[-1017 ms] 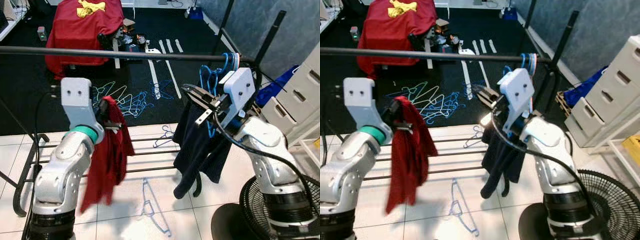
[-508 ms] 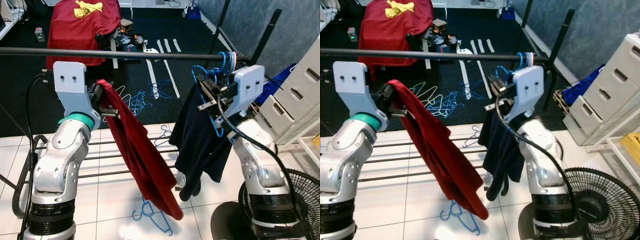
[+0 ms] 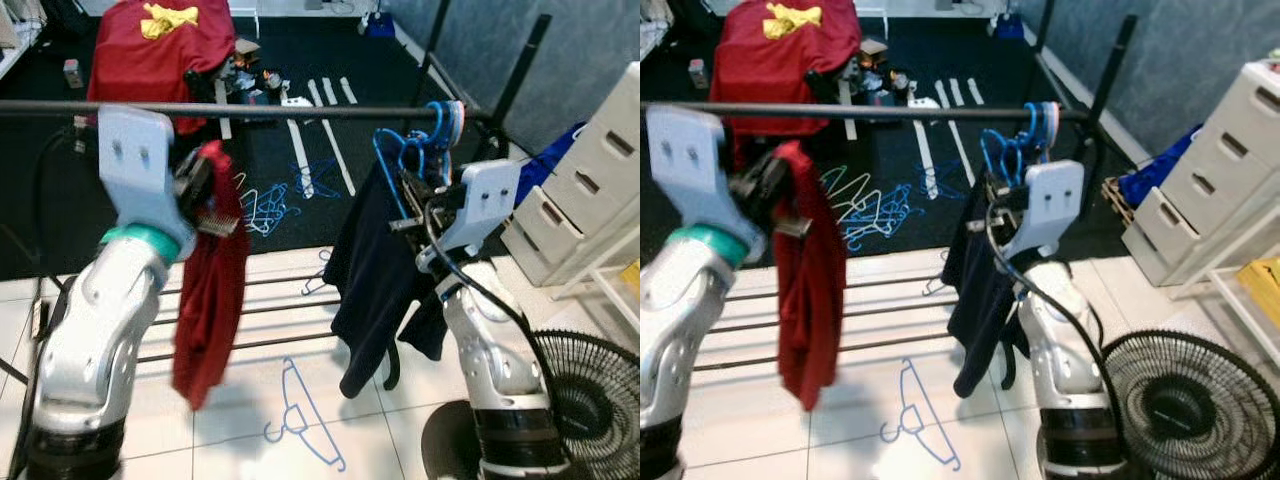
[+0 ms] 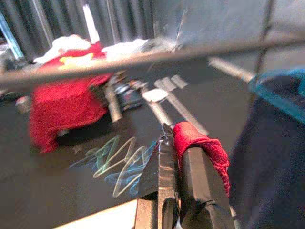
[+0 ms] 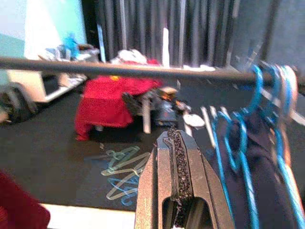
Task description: Hang hanger
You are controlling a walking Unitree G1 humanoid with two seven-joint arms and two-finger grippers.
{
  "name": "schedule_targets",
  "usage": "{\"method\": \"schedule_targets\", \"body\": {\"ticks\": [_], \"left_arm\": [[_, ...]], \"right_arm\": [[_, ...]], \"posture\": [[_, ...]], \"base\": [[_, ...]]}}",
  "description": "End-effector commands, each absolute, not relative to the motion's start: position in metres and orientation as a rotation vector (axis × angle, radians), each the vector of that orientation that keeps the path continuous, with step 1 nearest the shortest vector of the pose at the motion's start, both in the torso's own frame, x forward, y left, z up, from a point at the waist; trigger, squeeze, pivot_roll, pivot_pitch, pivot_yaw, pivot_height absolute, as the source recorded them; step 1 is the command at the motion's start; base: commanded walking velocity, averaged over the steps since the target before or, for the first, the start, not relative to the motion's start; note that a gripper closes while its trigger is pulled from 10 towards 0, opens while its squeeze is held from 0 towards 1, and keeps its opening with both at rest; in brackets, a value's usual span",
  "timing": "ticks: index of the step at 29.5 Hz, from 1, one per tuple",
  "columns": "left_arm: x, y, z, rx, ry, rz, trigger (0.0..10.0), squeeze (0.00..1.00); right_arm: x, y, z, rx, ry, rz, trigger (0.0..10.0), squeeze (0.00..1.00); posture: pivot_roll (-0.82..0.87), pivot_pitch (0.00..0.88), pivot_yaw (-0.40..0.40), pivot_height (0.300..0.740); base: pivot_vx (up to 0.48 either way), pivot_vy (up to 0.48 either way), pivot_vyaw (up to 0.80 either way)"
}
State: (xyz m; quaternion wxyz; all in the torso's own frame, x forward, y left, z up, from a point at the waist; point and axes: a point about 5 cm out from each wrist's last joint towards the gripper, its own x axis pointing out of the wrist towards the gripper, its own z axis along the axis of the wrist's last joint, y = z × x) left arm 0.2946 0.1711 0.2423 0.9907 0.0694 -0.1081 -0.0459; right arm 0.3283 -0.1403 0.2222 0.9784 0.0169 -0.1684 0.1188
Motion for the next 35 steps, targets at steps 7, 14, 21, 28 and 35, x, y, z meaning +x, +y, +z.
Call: {"method": "schedule_targets", "body": {"ticks": [7,14,21,28,35], "left_arm": [[0.288,0.170,0.207,0.101,-0.086,-0.139,10.0,0.00],[0.300,0.175,0.222,0.146,-0.270,0.011,10.0,0.00],[0.300,0.173,0.227,0.140,-0.276,0.021,10.0,0.00],[0.303,0.169,0.229,0.136,-0.282,0.006,10.0,0.00],[0.305,0.165,0.228,0.136,-0.293,-0.005,10.0,0.00]], "right_arm": [[0.326,-0.138,0.212,-0.076,-0.343,0.207,10.0,0.00],[0.322,-0.129,0.218,-0.112,-0.409,0.252,10.0,0.00],[0.323,-0.132,0.220,-0.024,-0.428,0.206,10.0,0.00],[0.322,-0.129,0.220,0.057,-0.423,0.205,10.0,0.00],[0.322,-0.128,0.221,0.105,-0.433,0.225,10.0,1.00]], "posture": [[0.00,0.068,0.064,0.740],[-0.01,0.066,0.026,0.740],[-0.01,0.066,0.038,0.740],[-0.02,0.066,0.045,0.740],[-0.02,0.064,0.053,0.740]], "base": [[0.000,0.000,0.00],[0.000,0.000,0.00],[0.000,0.000,0.00],[0.000,0.000,0.00],[0.000,0.000,0.00]]}}
